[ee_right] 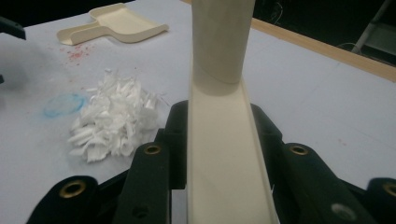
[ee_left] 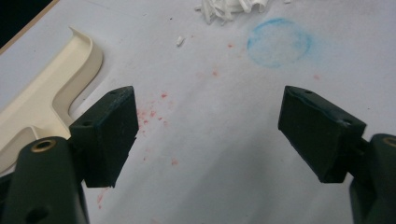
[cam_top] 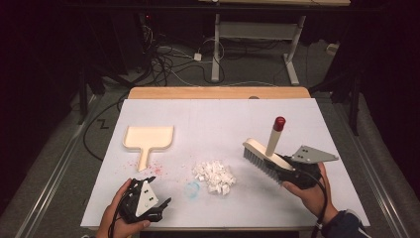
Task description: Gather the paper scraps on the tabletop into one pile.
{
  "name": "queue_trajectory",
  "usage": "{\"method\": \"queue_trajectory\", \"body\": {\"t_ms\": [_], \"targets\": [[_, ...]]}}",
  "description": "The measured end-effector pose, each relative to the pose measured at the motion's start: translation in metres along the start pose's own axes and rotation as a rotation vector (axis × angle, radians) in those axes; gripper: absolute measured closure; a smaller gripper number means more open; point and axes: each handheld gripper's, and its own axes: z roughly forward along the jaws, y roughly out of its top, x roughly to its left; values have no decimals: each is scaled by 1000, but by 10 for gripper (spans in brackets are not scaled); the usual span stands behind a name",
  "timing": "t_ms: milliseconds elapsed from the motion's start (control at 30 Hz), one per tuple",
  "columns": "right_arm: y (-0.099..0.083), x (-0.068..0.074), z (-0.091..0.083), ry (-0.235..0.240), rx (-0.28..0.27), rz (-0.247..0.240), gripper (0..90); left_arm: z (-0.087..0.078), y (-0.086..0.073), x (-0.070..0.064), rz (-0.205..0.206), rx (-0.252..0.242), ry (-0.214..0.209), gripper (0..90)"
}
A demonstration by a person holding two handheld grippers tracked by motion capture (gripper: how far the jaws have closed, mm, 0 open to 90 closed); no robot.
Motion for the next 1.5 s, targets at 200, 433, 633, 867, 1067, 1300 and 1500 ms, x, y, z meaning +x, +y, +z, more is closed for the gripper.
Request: {"method": "queue_trajectory", "body": {"t_ms": [200, 433, 633, 867, 1067, 1300, 1500], "targets": [[-15, -4, -30, 84, 56, 1, 681, 0, 0, 0, -6, -2, 9, 190], [-29, -6, -53, 289, 133, 103, 680, 1, 1, 1, -1, 2, -3, 190], [-40, -27, -40, 347, 241, 210, 681, 4, 3, 2, -7, -5, -23, 190], [-39, -56, -26, 338, 327, 241, 667, 9, 4, -1, 4, -2, -55, 192], [-33, -78, -6, 334, 417, 234, 595, 10, 5, -4, 21, 5, -60, 193], [-14, -101, 13, 317, 431, 194, 506, 12, 5, -3, 27, 12, -67, 194], [-9, -115, 18, 209, 494, 155, 439, 12, 4, -2, 26, 10, -70, 194]]}}
